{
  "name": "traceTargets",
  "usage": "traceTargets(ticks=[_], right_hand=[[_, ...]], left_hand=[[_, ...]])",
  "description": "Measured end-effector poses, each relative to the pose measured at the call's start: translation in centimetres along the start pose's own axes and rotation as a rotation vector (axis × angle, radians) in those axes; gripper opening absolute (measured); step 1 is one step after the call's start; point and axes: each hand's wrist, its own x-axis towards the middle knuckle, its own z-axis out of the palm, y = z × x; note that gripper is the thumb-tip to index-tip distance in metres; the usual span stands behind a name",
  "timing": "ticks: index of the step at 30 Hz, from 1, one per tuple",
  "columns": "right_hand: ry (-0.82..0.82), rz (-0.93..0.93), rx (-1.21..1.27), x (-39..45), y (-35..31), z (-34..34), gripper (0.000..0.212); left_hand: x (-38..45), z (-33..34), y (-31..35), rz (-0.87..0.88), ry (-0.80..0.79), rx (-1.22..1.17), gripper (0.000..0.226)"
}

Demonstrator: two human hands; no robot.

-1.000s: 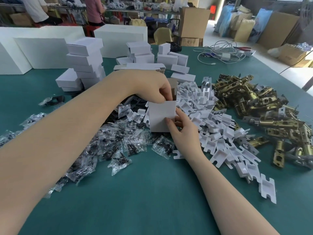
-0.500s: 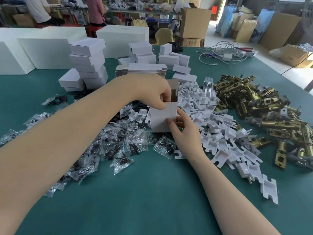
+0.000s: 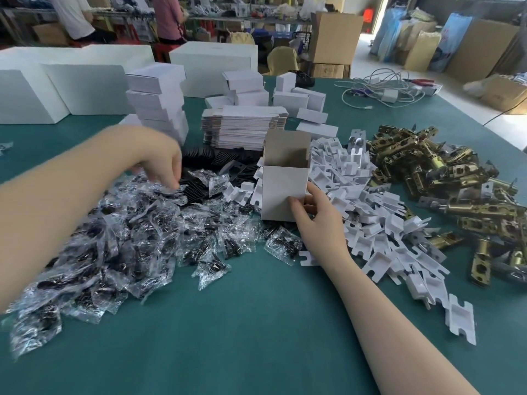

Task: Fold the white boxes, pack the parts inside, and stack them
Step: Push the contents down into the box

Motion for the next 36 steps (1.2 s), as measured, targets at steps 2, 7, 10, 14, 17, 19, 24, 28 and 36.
traceTargets(ticks=[2,7,10,14,17,19,24,28,36], right_hand=[[0.0,-0.001,0.0,0.0,0.0,0.0,0.046],[0.005,-0.002,-0.005,-0.1,0.0,0.0,0.046],[0.007,0.005,-0.01,-0.1,0.1,-0.1,0.047],[0.003,0.005,-0.008,-0.1,0.0,-0.1,0.047],[0.001,0.0,-0.003,-0.2,0.0,-0.2,0.046],[0.003,-0.002,-0.002,-0.1,0.0,-0.2,0.046],[0.005,-0.005,-0.005,-0.2,-0.1,-0.1,0.045],[-0.001,-0.005,0.003,-0.2,-0.1,-0.1,0.044],[-0.002,0.001,0.002,-0.3,-0.2,-0.1,0.048]], left_hand=[[0.2,1.7,-0.6,-0.051,-0.034,-0.019,0.019],[0.8,2.8,-1.0,-0.013,0.087,0.022,0.043],[0.6,2.6,-1.2,0.037,0.119,0.03,0.042],[0.1,1.9,-1.6,0.045,0.147,0.051,0.02],[-0.9,1.0,-1.4,-0.004,0.252,0.058,0.005],[-1.8,0.0,-1.0,0.021,0.383,-0.052,0.005],[-3.8,-2.5,1.4,0.212,0.543,-0.609,0.011],[-4.6,-2.3,4.4,0.343,0.295,-1.28,0.007],[-3.6,-1.0,9.4,0.531,0.46,-1.383,0.006]])
